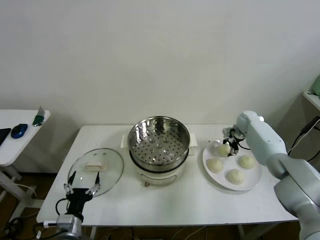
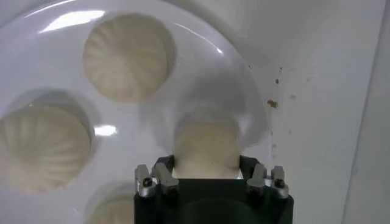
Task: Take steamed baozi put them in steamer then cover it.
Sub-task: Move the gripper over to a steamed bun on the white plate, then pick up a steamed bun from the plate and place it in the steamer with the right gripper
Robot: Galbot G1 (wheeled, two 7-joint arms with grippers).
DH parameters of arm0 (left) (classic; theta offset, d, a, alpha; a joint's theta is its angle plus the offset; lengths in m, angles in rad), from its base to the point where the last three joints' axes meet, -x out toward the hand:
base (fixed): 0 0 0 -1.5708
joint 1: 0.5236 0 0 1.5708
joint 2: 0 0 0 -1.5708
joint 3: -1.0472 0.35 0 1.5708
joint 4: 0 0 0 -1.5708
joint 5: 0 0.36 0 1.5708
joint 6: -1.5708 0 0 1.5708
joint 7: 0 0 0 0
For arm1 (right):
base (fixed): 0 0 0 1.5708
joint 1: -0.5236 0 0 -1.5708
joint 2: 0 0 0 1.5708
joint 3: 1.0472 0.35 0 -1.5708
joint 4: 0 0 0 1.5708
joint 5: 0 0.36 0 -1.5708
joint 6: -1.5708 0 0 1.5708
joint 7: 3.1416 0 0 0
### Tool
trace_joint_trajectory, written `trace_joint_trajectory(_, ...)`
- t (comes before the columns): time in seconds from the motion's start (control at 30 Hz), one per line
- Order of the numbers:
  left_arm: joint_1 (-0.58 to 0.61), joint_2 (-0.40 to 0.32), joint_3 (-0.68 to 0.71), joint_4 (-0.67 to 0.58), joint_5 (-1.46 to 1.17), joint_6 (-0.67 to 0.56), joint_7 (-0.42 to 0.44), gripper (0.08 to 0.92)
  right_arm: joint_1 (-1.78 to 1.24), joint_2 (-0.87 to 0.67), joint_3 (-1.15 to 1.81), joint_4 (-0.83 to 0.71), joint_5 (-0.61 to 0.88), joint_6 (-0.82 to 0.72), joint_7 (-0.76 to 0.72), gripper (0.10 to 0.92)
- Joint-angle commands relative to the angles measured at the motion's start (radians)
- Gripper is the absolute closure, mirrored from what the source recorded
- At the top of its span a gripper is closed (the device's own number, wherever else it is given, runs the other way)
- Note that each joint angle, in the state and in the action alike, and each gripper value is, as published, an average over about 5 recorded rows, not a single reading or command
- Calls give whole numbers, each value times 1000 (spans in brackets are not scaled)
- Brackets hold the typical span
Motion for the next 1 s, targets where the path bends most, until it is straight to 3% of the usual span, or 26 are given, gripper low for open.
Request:
trace_joint_trajectory(0.03,9,-1,-4,-4,-1,-2,0,177,11,-15,-14,31,26,11,-12,330)
trace_joint_trajectory(0.53,41,0,-5,-34,-1,-4,0,177,366,-205,-578,508,467,25,-100,330)
trace_joint_trajectory(1.0,75,2,-4,-60,12,-11,4,177,665,3,-820,707,512,209,-109,324)
